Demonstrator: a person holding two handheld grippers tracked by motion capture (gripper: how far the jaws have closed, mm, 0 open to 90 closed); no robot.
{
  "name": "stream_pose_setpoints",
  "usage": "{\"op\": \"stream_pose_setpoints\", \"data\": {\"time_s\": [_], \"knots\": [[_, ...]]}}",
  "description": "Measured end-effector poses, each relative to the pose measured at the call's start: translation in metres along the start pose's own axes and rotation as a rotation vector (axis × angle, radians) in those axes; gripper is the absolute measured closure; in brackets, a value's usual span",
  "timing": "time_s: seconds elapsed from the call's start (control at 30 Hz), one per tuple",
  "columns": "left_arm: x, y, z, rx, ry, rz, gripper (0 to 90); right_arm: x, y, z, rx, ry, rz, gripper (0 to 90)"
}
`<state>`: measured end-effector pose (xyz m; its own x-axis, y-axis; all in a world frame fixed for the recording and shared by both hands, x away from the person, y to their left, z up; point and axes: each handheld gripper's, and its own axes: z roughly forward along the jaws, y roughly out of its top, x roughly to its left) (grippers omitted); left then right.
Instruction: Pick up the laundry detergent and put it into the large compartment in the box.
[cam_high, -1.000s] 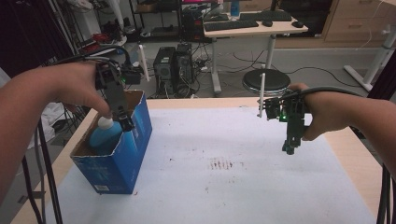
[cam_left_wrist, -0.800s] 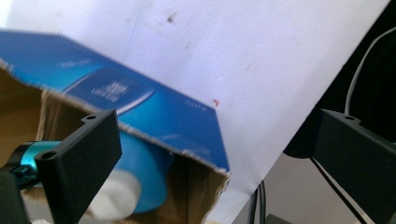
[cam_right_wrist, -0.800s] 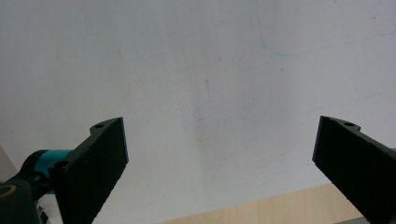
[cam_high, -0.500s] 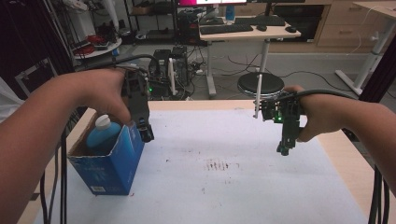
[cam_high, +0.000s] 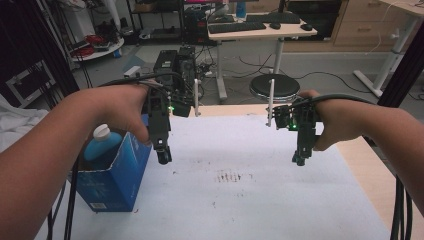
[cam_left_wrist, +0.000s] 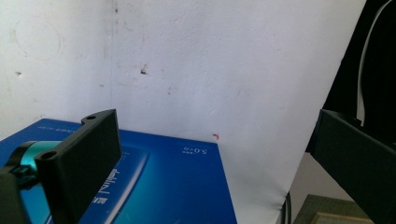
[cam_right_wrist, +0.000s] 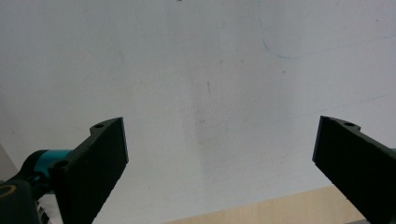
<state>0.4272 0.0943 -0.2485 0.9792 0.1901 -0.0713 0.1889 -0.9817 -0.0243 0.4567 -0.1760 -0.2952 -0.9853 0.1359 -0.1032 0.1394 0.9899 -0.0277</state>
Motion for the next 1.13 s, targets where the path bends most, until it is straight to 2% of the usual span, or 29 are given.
{"op": "stream_pose_setpoints", "data": {"time_s": [0.03,0.07,0.2,0.53,0.63,1.13], "knots": [[0.000,0.000,0.000,0.000,0.000,0.000,1.7,0.000,0.000,0.001,-0.001,0.003,0.000,2.3],[0.000,0.001,0.005,0.006,-0.005,0.031,1.7,0.000,0.001,0.001,0.001,0.004,0.000,2.3],[0.000,0.002,0.008,0.010,-0.013,0.044,1.7,0.001,0.000,0.000,0.000,0.009,-0.004,2.3],[0.002,0.003,0.010,0.011,-0.017,0.037,1.7,0.004,0.001,-0.001,0.006,0.011,-0.007,2.3],[0.001,0.002,0.010,0.006,-0.015,0.035,1.7,0.004,0.002,-0.001,0.011,0.009,-0.019,2.3],[-0.001,-0.006,0.011,-0.020,-0.002,0.016,1.7,0.007,0.004,-0.003,0.000,0.000,-0.015,2.3]]}}
